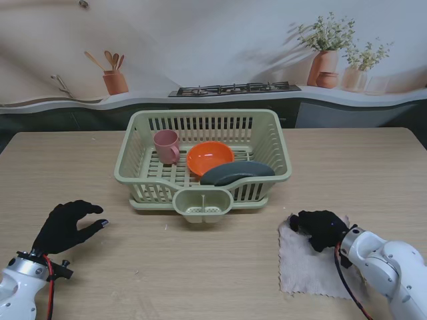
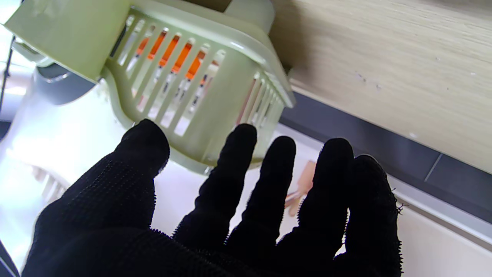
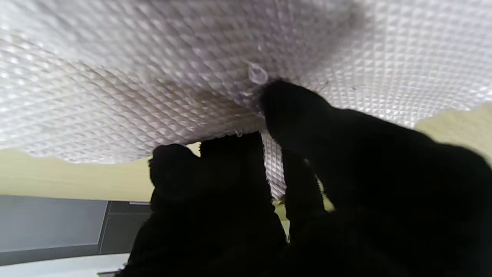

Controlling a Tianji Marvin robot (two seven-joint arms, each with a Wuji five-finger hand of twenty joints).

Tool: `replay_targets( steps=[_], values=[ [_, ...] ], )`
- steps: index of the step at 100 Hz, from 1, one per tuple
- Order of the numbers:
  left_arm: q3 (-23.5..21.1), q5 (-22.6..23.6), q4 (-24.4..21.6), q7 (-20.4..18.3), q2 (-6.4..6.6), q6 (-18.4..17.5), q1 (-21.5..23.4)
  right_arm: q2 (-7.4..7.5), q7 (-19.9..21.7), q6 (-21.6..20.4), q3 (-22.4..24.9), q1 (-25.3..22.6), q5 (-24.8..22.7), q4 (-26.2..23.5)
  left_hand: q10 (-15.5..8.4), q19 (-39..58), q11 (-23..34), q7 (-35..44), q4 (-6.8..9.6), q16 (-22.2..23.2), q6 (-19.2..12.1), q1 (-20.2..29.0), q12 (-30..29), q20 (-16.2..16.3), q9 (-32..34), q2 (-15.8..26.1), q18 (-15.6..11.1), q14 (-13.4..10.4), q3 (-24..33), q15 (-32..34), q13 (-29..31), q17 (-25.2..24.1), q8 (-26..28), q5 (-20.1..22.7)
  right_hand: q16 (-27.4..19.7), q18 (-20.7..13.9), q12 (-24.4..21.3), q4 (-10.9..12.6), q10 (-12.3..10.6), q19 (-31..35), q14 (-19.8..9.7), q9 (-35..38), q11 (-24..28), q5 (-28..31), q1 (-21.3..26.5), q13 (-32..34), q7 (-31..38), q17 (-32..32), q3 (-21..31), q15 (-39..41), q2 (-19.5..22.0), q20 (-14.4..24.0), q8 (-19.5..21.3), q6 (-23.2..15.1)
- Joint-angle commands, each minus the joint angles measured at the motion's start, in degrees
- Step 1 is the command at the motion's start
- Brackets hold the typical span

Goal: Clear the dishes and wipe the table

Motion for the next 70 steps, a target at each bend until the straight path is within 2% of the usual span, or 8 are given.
replay_targets(
  steps=[1, 13, 24, 45, 54, 70],
  values=[
    [0.0, -0.2, -0.6, -0.7, -0.24, 0.0, 0.3, -0.12, 2.5, 1.2, -1.4, -1.7, -2.1, 5.7, 1.7, 0.8, 0.3, -0.3, 2.05, 0.5, 0.5, 1.0, -1.0, 0.5, -0.9, 2.5, 0.7, 2.2, -1.3, 0.5, -1.3, -0.7, 0.2, 2.3, -1.9, -4.3, -4.3, -2.8, -0.2, 4.3, 4.0, 8.1, -3.0, 16.5, 4.3, 4.6, -2.6, 3.4, 4.0, 4.8, -3.7, -0.6, -9.4, 1.5],
    [-0.1, -0.1, -0.5, -0.6, -0.26, -0.2, 0.3, -0.19, -0.3, 3.4, -2.7, -0.3, -3.0, 7.6, 1.7, 0.8, 0.3, -0.2, 2.14, 0.5, 0.4, 1.1, -1.0, 0.5, -0.8, 2.6, 0.7, 2.1, -1.6, 0.5, -1.3, -0.7, 0.2, 2.3, -3.6, -2.9, -5.5, -3.0, 0.0, 4.6, 5.1, 13.8, -4.4, 21.3, 5.0, 8.8, -1.0, 7.1, 5.1, 4.6, -5.3, -0.6, -12.8, -0.1],
    [-0.1, -0.1, -0.5, -0.5, -0.27, -0.2, 0.3, -0.36, -3.4, 6.6, -4.0, 1.3, -3.5, 9.7, 1.7, 0.8, 0.3, -0.2, 2.17, 0.5, 0.5, 1.1, -1.0, 0.5, -0.8, 2.7, 0.6, 2.2, -1.9, 0.5, -1.3, -0.7, 0.2, 2.3, -4.7, -1.4, -6.0, -3.2, 0.0, 4.5, 6.7, 17.8, -6.3, 25.0, 5.4, 10.8, 0.1, 8.7, 5.2, 4.4, -5.0, -0.6, -16.5, -0.6],
    [-0.1, 0.0, -0.5, -0.3, -0.28, -0.5, 0.4, -0.85, -9.4, 13.6, -7.5, 6.3, -3.0, 14.7, 1.7, 0.8, 0.3, -0.2, 2.23, 0.5, 0.4, 1.3, -1.0, 0.5, -0.8, 2.9, 0.6, 2.1, -2.3, 0.5, -1.4, -0.8, 0.2, 2.3, -4.9, 1.5, -6.4, -3.5, 0.2, 4.3, 9.1, 23.6, -10.4, 33.6, 6.0, 12.3, 0.8, 9.2, 4.1, 3.1, -0.7, -0.2, -22.0, 0.8],
    [-0.1, 0.1, -0.5, -0.3, -0.28, -0.4, 0.4, -0.98, -11.1, 15.8, -9.3, 8.9, -2.4, 17.1, 1.7, 0.7, 0.2, -0.2, 2.27, 0.5, 0.4, 1.4, -1.0, 0.5, -0.8, 3.0, 0.5, 2.2, -2.5, 0.5, -1.4, -0.8, 0.2, 2.3, -4.8, 3.2, -6.4, -3.3, 0.4, 3.9, 9.8, 25.4, -12.4, 35.7, 5.8, 13.7, 0.6, 10.0, 4.3, 1.6, 0.0, -0.1, -21.6, 0.8],
    [-0.1, 0.0, -0.5, -0.5, -0.25, -0.5, 0.4, -1.15, -12.7, 18.8, -13.6, 14.1, -0.6, 21.5, 1.6, 0.7, 0.3, -0.2, 2.31, 0.5, 0.5, 1.5, -1.0, 0.5, -0.8, 3.1, 0.5, 2.2, -2.8, 0.5, -1.4, -0.8, 0.2, 2.3, -4.8, 5.4, -6.4, -3.0, 0.2, 2.8, 10.0, 28.8, -16.6, 37.7, 4.9, 16.8, 0.5, 12.3, 5.3, -1.8, 1.1, -0.2, -18.4, -0.8]
  ],
)
